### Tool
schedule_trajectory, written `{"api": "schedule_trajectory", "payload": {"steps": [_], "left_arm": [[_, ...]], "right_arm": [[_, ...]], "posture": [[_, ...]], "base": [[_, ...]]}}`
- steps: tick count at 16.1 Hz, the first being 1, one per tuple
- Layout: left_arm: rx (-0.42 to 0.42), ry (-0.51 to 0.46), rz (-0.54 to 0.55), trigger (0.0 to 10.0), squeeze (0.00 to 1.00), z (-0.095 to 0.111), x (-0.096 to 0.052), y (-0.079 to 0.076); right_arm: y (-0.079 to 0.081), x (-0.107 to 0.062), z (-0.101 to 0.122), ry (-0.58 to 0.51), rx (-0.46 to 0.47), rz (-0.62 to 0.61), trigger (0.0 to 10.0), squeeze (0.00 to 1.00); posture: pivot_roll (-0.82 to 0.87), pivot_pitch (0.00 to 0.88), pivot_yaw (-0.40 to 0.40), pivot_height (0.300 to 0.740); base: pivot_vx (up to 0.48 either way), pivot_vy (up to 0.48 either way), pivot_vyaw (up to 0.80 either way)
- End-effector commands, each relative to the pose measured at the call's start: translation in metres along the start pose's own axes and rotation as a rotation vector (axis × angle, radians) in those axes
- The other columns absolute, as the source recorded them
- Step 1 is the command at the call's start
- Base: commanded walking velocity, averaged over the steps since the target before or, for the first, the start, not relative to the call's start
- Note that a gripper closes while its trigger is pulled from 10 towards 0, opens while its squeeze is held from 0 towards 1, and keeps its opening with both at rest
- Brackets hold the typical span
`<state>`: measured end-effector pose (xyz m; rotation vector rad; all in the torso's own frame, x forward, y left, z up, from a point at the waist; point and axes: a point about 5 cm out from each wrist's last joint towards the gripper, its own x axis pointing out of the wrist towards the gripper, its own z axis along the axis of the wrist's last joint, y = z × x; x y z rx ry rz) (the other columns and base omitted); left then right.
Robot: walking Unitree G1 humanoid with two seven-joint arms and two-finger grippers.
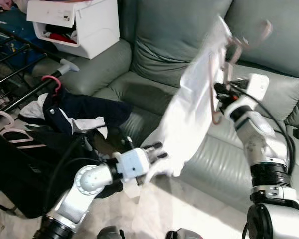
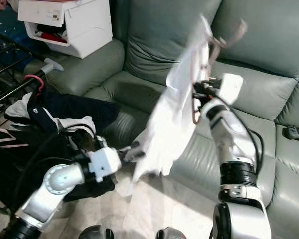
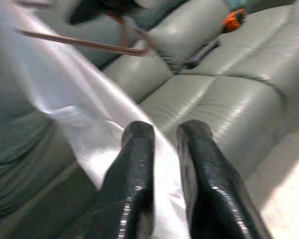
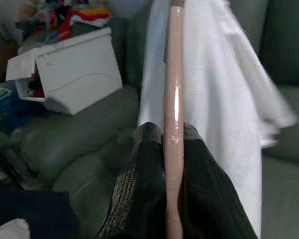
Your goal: Hang hanger
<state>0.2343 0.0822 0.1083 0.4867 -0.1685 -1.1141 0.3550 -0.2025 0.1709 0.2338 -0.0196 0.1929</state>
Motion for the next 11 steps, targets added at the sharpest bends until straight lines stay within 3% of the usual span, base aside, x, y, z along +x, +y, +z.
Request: {"api": "schedule_trajectory", "payload": {"steps": [1, 4, 6, 7, 8, 10, 11], "left_arm": [[-0.026, 0.009, -0.041, 10.0, 1.0, 0.0, 0.0, -0.005], [-0.034, 0.023, -0.024, 10.0, 1.0, -0.003, -0.002, -0.005], [0.024, 0.053, 0.104, 10.0, 1.0, -0.008, -0.011, 0.025], [0.033, 0.056, 0.137, 10.0, 1.0, -0.008, -0.013, 0.033], [0.07, 0.053, 0.267, 10.0, 1.0, -0.005, -0.022, 0.059], [0.079, 0.028, 0.437, 10.0, 1.0, 0.001, -0.033, 0.09], [0.076, 0.022, 0.461, 10.0, 1.0, 0.002, -0.035, 0.094]], "right_arm": [[0.017, 0.004, 0.035, -0.166, -0.092, 0.086, 10.0, 0.0], [0.03, 0.002, 0.033, -0.173, -0.226, 0.159, 10.0, 0.0], [0.046, -0.01, 0.02, -0.189, -0.366, 0.278, 10.0, 0.0], [0.05, -0.014, 0.015, -0.172, -0.373, 0.342, 10.0, 0.0], [0.056, -0.028, 0.003, -0.115, -0.345, 0.488, 10.0, 0.0], [0.059, -0.042, -0.008, -0.061, -0.347, 0.603, 10.0, 0.0], [0.059, -0.044, -0.009, -0.054, -0.352, 0.614, 10.0, 0.0]], "posture": [[-0.01, 0.0, -0.023, 0.74], [-0.02, 0.0, -0.021, 0.74], [-0.01, 0.0, -0.022, 0.74], [-0.01, 0.0, -0.022, 0.74], [-0.01, 0.0, -0.027, 0.74], [-0.02, 0.0, -0.026, 0.74], [-0.02, 0.0, -0.026, 0.74]], "base": [[0.0, 0.0, 0.0], [0.0, 0.0, 0.0], [0.0, 0.0, 0.0], [0.0, 0.0, 0.0], [0.0, 0.0, 0.0], [0.0, 0.0, 0.0], [0.0, 0.0, 0.0]]}}
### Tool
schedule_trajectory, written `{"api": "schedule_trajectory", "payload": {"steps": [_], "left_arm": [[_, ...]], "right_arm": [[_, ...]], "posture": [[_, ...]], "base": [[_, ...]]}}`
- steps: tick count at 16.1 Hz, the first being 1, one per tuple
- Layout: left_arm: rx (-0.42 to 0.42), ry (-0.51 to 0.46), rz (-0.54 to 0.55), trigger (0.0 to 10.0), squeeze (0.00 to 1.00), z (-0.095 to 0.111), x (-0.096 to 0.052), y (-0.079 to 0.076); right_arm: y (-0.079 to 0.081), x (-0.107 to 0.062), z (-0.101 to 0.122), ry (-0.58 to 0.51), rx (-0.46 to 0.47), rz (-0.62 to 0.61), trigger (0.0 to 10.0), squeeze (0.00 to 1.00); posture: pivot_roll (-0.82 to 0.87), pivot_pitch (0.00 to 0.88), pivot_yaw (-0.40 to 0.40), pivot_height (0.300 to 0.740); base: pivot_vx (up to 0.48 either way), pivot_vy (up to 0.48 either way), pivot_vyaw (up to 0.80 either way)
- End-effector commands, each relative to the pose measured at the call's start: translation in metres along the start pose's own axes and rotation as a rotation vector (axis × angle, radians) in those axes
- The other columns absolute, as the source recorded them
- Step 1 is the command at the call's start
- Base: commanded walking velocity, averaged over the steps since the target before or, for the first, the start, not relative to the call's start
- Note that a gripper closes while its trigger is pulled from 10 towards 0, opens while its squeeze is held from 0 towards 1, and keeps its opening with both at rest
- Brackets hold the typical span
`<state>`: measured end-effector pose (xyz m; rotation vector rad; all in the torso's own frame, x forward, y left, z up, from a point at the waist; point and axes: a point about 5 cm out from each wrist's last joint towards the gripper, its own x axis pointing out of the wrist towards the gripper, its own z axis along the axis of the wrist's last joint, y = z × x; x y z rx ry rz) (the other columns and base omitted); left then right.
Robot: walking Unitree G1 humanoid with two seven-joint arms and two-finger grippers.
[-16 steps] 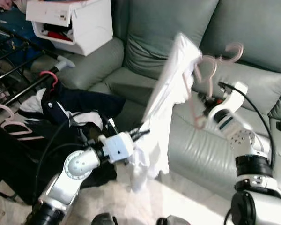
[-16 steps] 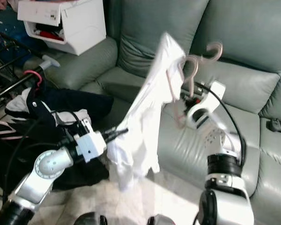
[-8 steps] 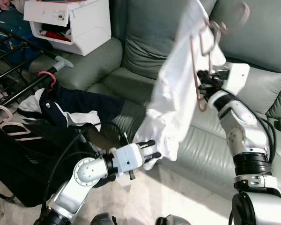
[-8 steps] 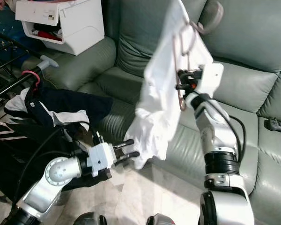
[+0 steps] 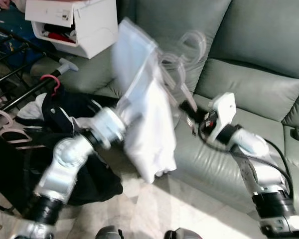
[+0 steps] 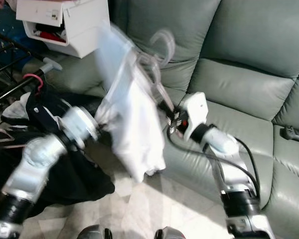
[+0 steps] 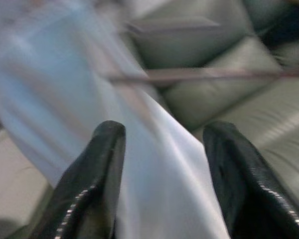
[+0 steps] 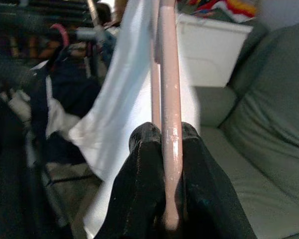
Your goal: Hang hanger
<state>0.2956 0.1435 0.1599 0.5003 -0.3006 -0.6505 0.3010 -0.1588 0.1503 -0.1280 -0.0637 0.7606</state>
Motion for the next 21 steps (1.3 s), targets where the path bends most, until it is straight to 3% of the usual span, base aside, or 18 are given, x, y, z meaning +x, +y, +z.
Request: {"api": "schedule_trajectory", "payload": {"steps": [1, 5, 12, 13, 15, 21], "left_arm": [[-0.001, -0.001, 0.043, 10.0, 1.0, -0.001, -0.001, 0.007], [-0.047, -0.026, 0.135, 10.0, 1.0, 0.001, 0.002, 0.018], [0.005, 0.034, 0.204, 10.0, 1.0, -0.007, 0.004, 0.027], [-0.04, 0.059, 0.218, 0.0, 0.0, -0.013, 0.003, 0.029], [-0.087, 0.075, 0.237, 0.0, 0.0, -0.016, 0.003, 0.03], [-0.079, 0.101, 0.245, 0.0, 0.0, -0.02, 0.001, 0.034]], "right_arm": [[0.004, 0.003, 0.022, -0.095, -0.037, 0.049, 10.0, 0.0], [0.011, -0.003, 0.02, -0.075, -0.046, 0.148, 10.0, 0.0], [0.023, -0.006, 0.021, -0.062, -0.042, 0.312, 10.0, 0.0], [0.023, -0.006, 0.022, -0.061, -0.051, 0.318, 10.0, 0.0], [0.023, -0.007, 0.022, -0.056, -0.06, 0.323, 10.0, 0.0], [0.025, -0.01, 0.018, -0.032, -0.077, 0.341, 10.0, 0.0]], "posture": [[-0.02, 0.0, -0.025, 0.74], [-0.02, 0.0, -0.025, 0.74], [-0.03, 0.0, -0.018, 0.74], [-0.04, 0.0, -0.017, 0.74], [-0.04, 0.0, -0.019, 0.74], [-0.04, 0.0, -0.022, 0.74]], "base": [[0.0, 0.0, 0.0], [0.0, 0.0, 0.0], [0.0, 0.0, 0.0], [0.0, 0.0, 0.0], [0.0, 0.0, 0.0], [0.0, 0.0, 0.0]]}}
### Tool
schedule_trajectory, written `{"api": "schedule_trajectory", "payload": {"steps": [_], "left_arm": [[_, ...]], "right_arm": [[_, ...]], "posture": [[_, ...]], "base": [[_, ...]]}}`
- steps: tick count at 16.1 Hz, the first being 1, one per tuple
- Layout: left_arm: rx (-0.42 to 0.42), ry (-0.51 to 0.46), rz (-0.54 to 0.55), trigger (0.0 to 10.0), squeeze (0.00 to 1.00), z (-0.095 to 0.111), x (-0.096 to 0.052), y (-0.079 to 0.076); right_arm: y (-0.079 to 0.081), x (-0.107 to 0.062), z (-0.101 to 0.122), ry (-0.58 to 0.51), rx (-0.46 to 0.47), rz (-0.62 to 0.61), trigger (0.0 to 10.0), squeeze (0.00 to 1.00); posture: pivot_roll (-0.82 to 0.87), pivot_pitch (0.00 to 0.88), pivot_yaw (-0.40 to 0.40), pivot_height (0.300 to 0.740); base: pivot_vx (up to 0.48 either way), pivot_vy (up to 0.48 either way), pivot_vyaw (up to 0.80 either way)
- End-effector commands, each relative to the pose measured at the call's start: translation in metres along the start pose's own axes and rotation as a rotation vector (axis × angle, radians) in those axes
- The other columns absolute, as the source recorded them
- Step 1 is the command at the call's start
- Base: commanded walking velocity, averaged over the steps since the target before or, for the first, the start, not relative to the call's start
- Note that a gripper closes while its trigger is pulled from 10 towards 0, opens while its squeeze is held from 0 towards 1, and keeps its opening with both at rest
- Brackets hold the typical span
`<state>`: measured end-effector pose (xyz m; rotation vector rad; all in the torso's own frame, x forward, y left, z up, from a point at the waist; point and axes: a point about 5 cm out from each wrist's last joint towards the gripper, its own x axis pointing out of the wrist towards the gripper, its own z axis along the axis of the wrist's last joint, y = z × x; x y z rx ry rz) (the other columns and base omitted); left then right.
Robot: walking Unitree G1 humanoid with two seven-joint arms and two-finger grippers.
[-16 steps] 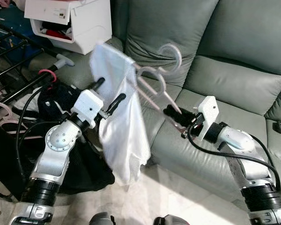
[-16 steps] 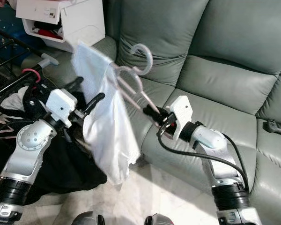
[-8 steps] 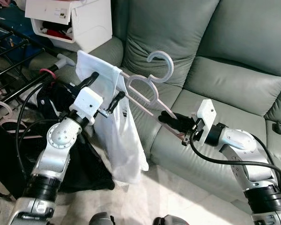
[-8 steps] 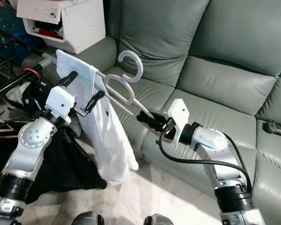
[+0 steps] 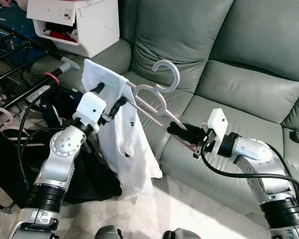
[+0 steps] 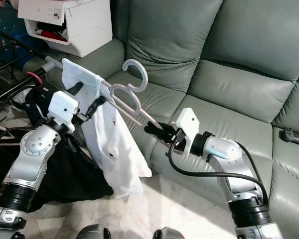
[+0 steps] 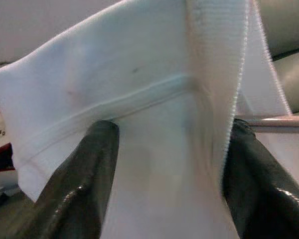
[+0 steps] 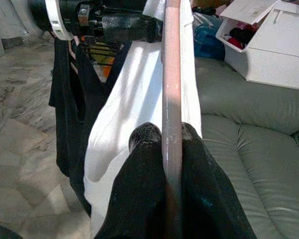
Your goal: Hang hanger
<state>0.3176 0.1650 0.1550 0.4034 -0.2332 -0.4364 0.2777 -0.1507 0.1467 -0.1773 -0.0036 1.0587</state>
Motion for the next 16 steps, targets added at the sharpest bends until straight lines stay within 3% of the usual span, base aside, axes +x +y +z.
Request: {"api": "schedule_trajectory", "payload": {"steps": [1, 12, 16], "left_arm": [[0.021, 0.011, 0.036, 0.0, 0.0, 0.001, 0.0, 0.014], [0.055, -0.01, 0.039, 0.0, 0.0, 0.006, -0.001, 0.023], [0.113, -0.082, 0.052, 0.0, 0.0, 0.025, 0.003, 0.024]], "right_arm": [[0.001, 0.0, 0.018, -0.065, -0.075, 0.032, 10.0, 0.0], [-0.002, -0.002, 0.005, -0.039, -0.074, -0.064, 10.0, 0.0], [-0.006, -0.003, -0.01, 0.016, -0.01, -0.154, 10.0, 0.0]], "posture": [[-0.04, 0.0, -0.022, 0.74], [-0.03, 0.0, -0.015, 0.74], [-0.03, 0.0, -0.018, 0.74]], "base": [[0.0, 0.0, 0.0], [0.0, 0.0, 0.0], [0.0, 0.0, 0.0]]}}
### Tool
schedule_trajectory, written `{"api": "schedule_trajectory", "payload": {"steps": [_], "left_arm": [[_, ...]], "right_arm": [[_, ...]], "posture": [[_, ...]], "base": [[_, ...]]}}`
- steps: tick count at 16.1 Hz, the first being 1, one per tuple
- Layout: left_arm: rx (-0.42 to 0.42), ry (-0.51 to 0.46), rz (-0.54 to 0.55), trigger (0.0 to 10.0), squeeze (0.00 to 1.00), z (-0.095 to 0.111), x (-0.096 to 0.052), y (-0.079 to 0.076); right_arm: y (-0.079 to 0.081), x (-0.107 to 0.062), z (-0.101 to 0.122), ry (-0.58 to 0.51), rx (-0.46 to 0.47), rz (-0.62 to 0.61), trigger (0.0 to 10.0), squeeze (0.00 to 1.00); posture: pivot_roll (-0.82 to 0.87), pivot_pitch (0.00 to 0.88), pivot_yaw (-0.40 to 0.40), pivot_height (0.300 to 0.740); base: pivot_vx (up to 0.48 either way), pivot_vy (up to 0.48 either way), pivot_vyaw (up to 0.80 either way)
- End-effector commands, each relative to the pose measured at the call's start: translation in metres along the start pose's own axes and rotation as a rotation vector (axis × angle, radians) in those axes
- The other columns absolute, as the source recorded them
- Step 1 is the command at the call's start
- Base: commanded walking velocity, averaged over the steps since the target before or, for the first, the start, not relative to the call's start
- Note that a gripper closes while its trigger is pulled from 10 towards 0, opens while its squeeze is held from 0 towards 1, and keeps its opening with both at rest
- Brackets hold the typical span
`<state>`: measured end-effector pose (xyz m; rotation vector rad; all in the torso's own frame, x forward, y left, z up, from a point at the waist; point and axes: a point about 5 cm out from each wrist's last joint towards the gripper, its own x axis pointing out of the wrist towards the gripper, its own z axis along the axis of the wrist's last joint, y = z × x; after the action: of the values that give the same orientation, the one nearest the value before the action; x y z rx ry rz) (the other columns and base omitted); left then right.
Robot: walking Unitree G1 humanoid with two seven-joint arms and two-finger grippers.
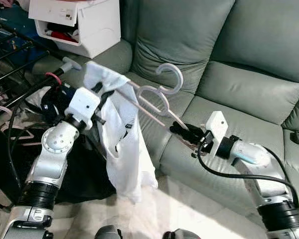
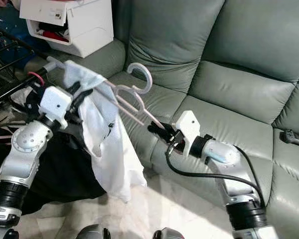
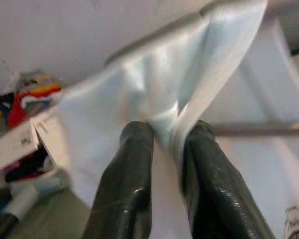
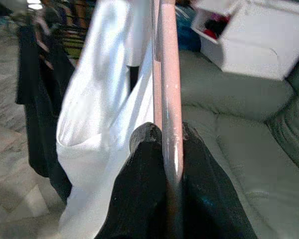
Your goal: Hang hanger
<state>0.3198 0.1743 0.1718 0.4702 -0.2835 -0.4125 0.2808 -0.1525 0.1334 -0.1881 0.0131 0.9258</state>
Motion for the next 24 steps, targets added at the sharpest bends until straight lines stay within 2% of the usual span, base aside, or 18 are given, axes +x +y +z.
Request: {"api": "schedule_trajectory", "payload": {"steps": [1, 2, 4, 6, 7, 11, 12, 13, 14, 16, 17, 19, 21, 24], "left_arm": [[0.044, -0.065, 0.031, 0.0, 0.0, 0.016, 0.005, 0.009], [0.067, -0.088, 0.006, 0.0, 0.0, 0.021, 0.007, 0.005], [0.057, -0.09, -0.008, 0.0, 0.0, 0.022, 0.006, 0.0], [0.048, -0.089, -0.022, 0.0, 0.0, 0.022, 0.005, -0.002], [0.033, -0.091, -0.034, 0.0, 0.0, 0.022, 0.005, -0.003], [0.022, -0.034, -0.092, 0.0, 0.0, 0.009, 0.001, -0.016], [-0.021, 0.007, -0.124, 10.0, 0.0, 0.0, -0.003, -0.025], [-0.049, 0.022, -0.14, 10.0, 0.01, -0.003, -0.005, -0.029], [-0.063, 0.026, -0.134, 10.0, 1.0, -0.006, -0.007, -0.031], [-0.074, 0.034, -0.132, 10.0, 1.0, -0.01, -0.009, -0.035], [-0.073, 0.036, -0.115, 10.0, 1.0, -0.012, -0.01, -0.035], [-0.087, 0.05, -0.113, 10.0, 1.0, -0.018, -0.015, -0.039], [-0.024, 0.064, -0.057, 10.0, 1.0, -0.021, -0.02, -0.036], [0.022, 0.09, 0.083, 10.0, 1.0, -0.027, -0.03, -0.022]], "right_arm": [[-0.004, -0.002, -0.003, 0.016, 0.019, -0.041, 10.0, 0.0], [0.002, 0.0, -0.017, 0.062, 0.081, -0.062, 10.0, 0.0], [0.004, 0.003, -0.029, 0.099, 0.167, -0.123, 10.0, 0.0], [0.0, 0.011, -0.035, 0.107, 0.23, -0.211, 10.0, 0.0], [-0.004, 0.016, -0.033, 0.074, 0.255, -0.256, 10.0, 0.0], [-0.014, 0.021, -0.014, -0.011, 0.213, -0.251, 10.0, 0.0], [-0.012, 0.022, -0.002, -0.063, 0.181, -0.177, 10.0, 0.0], [-0.01, 0.023, 0.003, -0.078, 0.169, -0.139, 10.0, 0.0], [-0.007, 0.024, 0.01, -0.087, 0.141, -0.083, 10.0, 0.0], [0.001, 0.023, 0.017, -0.087, 0.108, 0.028, 10.0, 0.0], [0.007, 0.021, 0.018, -0.064, 0.064, 0.087, 10.0, 0.0], [0.013, 0.013, 0.014, -0.024, 0.009, 0.15, 10.0, 0.0], [0.012, 0.002, 0.014, 0.002, -0.006, 0.179, 10.0, 0.0], [0.011, -0.009, 0.013, 0.004, -0.047, 0.175, 10.0, 0.0]], "posture": [[-0.03, 0.0, -0.019, 0.74], [-0.03, 0.0, -0.021, 0.74], [-0.03, 0.0, -0.026, 0.74], [-0.02, 0.0, -0.017, 0.74], [-0.02, 0.0, -0.016, 0.74], [-0.01, 0.0, -0.015, 0.74], [-0.01, 0.0, -0.014, 0.74], [-0.02, 0.0, -0.012, 0.74], [-0.02, 0.0, -0.01, 0.74], [-0.02, 0.0, -0.011, 0.74], [-0.02, 0.0, -0.012, 0.74], [-0.03, 0.0, -0.017, 0.74], [-0.04, 0.0, -0.021, 0.74], [-0.04, 0.0, -0.025, 0.74]], "base": [[0.0, 0.0, 0.0], [0.0, 0.0, 0.0], [0.0, 0.0, 0.0], [0.0, 0.0, 0.0], [0.0, 0.0, 0.0], [0.0, 0.0, 0.0], [0.0, 0.0, 0.0], [0.0, 0.0, 0.0], [0.0, 0.0, 0.0], [0.0, 0.0, 0.0], [0.0, 0.0, 0.0], [0.0, 0.0, 0.0], [0.0, 0.0, 0.0], [0.0, 0.0, 0.0]]}}
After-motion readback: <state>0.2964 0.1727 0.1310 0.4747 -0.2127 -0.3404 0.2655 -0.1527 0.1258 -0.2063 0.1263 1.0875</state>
